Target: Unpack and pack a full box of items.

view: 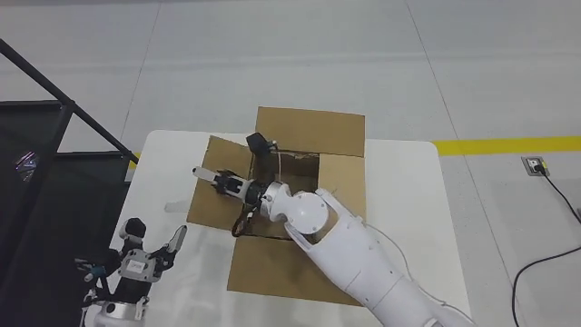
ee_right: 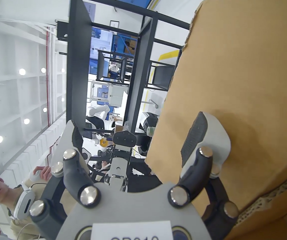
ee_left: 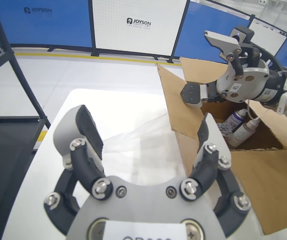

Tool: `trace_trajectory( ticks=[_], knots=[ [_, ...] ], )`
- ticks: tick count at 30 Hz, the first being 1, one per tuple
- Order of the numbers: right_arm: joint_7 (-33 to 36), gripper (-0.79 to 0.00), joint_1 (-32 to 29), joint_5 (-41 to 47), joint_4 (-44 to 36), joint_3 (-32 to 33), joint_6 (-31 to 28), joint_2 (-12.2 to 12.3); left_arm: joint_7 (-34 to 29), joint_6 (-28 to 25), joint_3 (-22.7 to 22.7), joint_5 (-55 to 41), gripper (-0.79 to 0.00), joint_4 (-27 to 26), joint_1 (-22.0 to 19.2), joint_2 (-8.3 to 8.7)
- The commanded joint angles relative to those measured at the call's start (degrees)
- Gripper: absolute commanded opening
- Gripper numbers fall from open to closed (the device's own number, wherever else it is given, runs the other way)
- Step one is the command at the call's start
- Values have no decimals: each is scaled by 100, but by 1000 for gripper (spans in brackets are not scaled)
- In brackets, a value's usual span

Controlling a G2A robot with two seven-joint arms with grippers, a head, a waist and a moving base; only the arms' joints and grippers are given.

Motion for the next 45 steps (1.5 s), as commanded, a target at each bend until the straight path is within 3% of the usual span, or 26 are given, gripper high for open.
trace_trajectory(
  ticks=[1, 7, 11, 14, 17, 22, 24, 37, 41, 45],
  knots=[
    [26, 0, -337, -231, -590, 309, -73, 158, -87, -42, 12, 205, 0, -372, 71, 5],
    [302, 0, -1985, -1006, -2927, 1656, -156, 701, -499, -317, 216, 965, 0, -1534, 215, 27],
    [534, 0, -3208, -1089, -4308, 2622, -434, 954, -1204, -792, 612, 1119, 0, -1897, -27, 46],
    [591, 0, -4003, -997, -5004, 3293, -819, 1084, -1977, -1278, 1024, 479, 0, -1764, -545, 47],
    [509, 0, -4734, -691, -5407, 3958, -1313, 1179, -2845, -1344, 1439, -248, 0, -1370, -1309, 20],
    [365, 0, -5670, 103, -5508, 4916, -2123, 1288, -3938, -981, 2077, -1315, 0, -580, -2595, -68],
    [566, 0, -5906, 430, -5416, 5149, -2371, 1333, -4166, -837, 2171, -1335, 0, -405, -2926, -85],
    [601, 0, -5964, 504, -5366, 5222, -2402, 1345, -4322, -666, 2316, -1609, 0, -276, -2935, -107],
    [566, 0, -5959, 387, -5422, 5209, -2309, 1361, -5000, -110, 2805, -2732, 0, 363, -3468, -217],
    [394, 0, -6059, 272, -5448, 5222, -2399, 1378, -5718, 441, 3258, -3612, 0, 1198, -4341, -351]
  ],
)
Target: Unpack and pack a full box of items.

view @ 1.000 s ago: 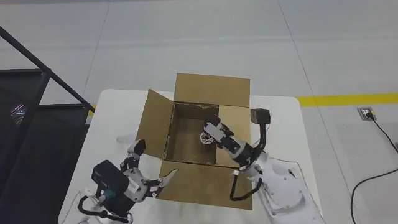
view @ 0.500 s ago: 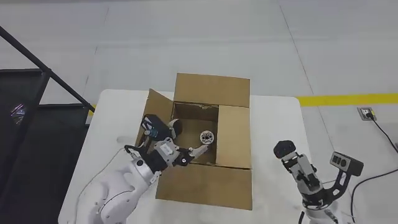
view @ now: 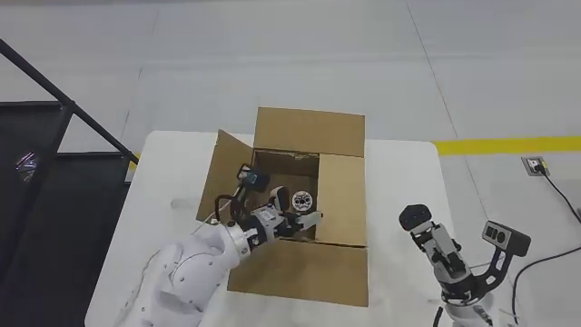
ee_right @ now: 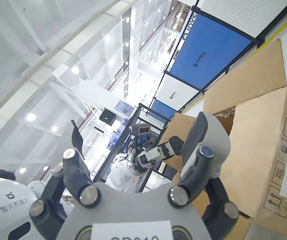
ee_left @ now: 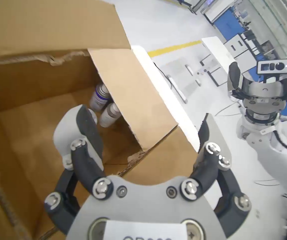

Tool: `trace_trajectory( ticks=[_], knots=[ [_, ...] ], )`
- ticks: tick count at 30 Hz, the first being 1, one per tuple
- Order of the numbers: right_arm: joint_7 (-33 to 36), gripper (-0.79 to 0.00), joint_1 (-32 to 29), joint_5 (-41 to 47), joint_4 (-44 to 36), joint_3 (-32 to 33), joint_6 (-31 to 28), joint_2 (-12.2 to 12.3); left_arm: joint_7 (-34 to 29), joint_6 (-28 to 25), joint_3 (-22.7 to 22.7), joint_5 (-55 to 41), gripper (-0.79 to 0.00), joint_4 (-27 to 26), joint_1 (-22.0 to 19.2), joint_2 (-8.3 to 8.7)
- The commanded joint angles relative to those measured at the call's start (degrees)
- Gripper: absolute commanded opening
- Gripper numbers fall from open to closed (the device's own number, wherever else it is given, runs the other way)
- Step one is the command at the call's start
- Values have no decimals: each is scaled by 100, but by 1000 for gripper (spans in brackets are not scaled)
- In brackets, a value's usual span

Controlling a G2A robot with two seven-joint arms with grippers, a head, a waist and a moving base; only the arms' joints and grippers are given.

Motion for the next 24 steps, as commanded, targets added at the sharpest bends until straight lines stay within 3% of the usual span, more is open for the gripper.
trace_trajectory(
  ticks=[1, 7, 12, 24],
  knots=[
    [-61, 0, -55, 9, 10, 24, -38, 10, -133, 262, 238, -323, 0, 444, -388, -70],
    [-66, 0, -177, 76, 95, 105, 8, 56, -404, 560, 617, -1601, 0, 1405, -974, -259],
    [-104, 0, -199, -22, 121, 47, 28, 82, -725, 389, 703, -2552, 0, 2059, -1236, -351],
    [-297, 0, -274, -290, -36, -82, 70, 136, -617, -31, 1001, -2766, 0, 2629, -1510, -475]
  ],
)
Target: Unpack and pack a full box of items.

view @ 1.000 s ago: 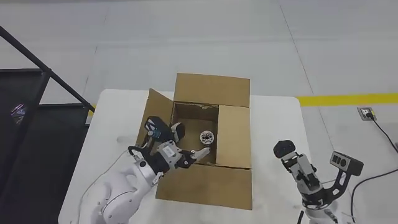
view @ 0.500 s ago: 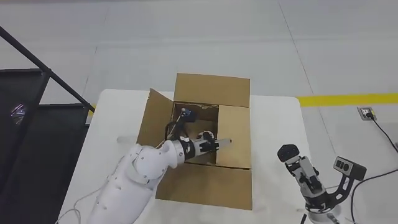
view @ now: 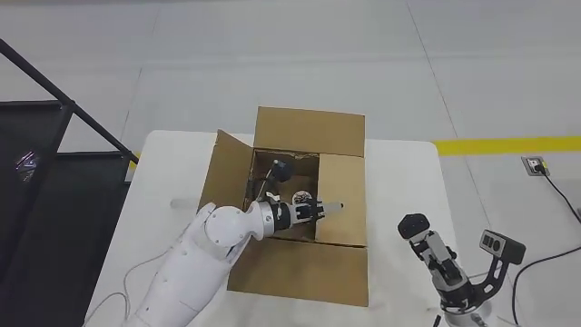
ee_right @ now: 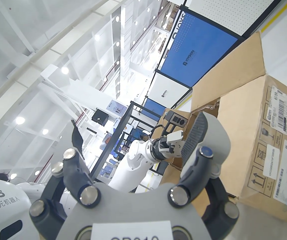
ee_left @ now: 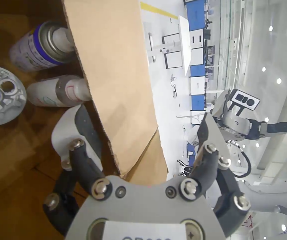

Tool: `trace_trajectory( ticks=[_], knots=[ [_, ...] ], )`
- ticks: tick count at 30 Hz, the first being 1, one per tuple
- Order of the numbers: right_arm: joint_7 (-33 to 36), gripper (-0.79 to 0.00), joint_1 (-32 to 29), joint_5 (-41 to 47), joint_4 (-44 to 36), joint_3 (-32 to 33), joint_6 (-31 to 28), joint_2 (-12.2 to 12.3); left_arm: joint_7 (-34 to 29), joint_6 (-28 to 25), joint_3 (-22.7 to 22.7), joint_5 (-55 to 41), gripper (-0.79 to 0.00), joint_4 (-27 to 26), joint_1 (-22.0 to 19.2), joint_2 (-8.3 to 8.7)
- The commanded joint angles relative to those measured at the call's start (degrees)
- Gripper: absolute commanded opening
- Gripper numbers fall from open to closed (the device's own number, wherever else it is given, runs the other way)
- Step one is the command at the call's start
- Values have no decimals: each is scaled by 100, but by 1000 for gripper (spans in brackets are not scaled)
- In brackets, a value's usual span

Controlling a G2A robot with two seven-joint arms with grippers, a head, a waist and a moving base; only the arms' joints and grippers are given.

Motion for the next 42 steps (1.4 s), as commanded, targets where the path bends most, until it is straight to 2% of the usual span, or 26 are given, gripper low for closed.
trace_trajectory(
  ticks=[1, 11, 24, 33, 42],
  knots=[
    [-40, 0, -11, -30, -14, -11, 8, 8, 6, -46, -34, -20, 0, -19, -4, 4],
    [-198, 0, -63, -133, -127, -82, 54, 50, -51, -125, -238, -45, 0, -367, 126, 59],
    [-380, 0, -228, -159, -220, -101, -57, 105, 374, -221, -54, -57, 0, -751, 21, -26],
    [-699, 0, -549, 81, -242, 107, -537, 136, 1054, -439, 758, -191, 0, -236, -563, -372],
    [-958, 0, -1068, 500, -77, 476, -1133, 168, 1580, -409, 1740, -183, 0, 821, -1318, -916]
  ],
)
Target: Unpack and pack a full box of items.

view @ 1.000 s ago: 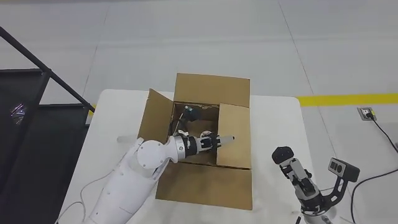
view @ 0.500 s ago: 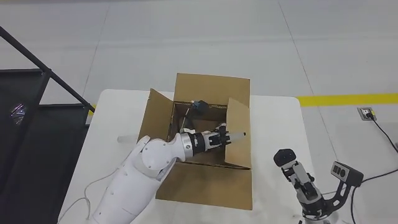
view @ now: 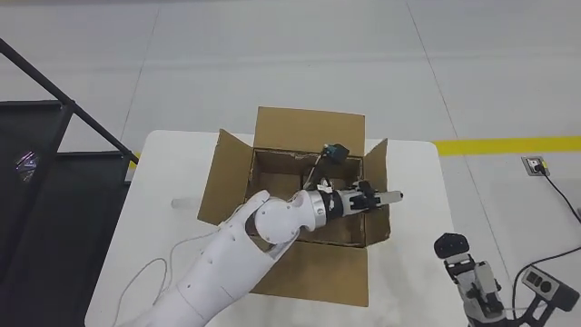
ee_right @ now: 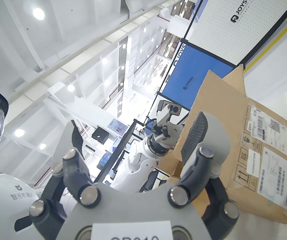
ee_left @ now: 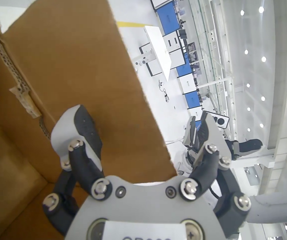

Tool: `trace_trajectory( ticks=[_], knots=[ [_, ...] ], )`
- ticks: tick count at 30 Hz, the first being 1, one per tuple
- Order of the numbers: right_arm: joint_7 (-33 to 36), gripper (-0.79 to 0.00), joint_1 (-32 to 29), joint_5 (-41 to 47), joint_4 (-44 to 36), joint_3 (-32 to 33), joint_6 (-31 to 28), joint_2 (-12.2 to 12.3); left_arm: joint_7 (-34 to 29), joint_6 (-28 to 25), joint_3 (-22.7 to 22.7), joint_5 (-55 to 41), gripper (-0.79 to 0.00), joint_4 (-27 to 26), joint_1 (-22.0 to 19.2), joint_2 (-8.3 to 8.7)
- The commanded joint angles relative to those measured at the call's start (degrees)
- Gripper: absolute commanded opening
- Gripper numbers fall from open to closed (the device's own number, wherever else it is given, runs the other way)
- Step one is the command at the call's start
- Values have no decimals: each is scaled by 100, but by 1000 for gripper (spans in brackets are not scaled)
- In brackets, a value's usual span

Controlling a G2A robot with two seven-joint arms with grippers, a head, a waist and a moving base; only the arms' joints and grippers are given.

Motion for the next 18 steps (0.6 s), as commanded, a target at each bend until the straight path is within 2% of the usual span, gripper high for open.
trace_trajectory(
  ticks=[1, 9, 18],
  knots=[
    [-68, 0, -106, 163, 58, 74, -71, 5, 41, 35, 212, -24, 0, 297, -179, -138],
    [-272, 0, -229, 380, 188, 190, -93, 2, 19, 196, 664, -167, 0, 1198, -666, -597],
    [-272, 0, -229, 380, 188, 190, -93, 2, -61, 187, 769, -223, 0, 1833, -912, -911]
  ],
)
